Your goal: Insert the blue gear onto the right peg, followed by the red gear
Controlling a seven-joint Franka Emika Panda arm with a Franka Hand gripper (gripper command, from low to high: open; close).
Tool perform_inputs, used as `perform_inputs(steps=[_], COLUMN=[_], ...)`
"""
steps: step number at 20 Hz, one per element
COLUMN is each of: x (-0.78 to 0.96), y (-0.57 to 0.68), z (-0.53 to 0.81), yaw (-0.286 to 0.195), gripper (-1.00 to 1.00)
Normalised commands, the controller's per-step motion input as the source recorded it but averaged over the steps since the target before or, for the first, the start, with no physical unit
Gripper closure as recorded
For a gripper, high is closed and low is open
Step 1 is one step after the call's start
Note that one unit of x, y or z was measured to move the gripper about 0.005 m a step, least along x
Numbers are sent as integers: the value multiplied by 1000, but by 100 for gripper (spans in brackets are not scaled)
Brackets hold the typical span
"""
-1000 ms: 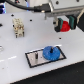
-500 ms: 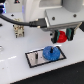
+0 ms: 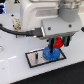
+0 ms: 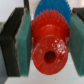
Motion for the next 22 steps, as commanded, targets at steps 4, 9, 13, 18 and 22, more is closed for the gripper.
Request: perform_inputs(steps=[4,9,13,18,22], x=[70,161,126,313,119], y=[-158,-160,-16,-9,-116], z=[-113,-44,41,321,46], yaw=[0,0,0,0,0], gripper=[100,100,100,100,100])
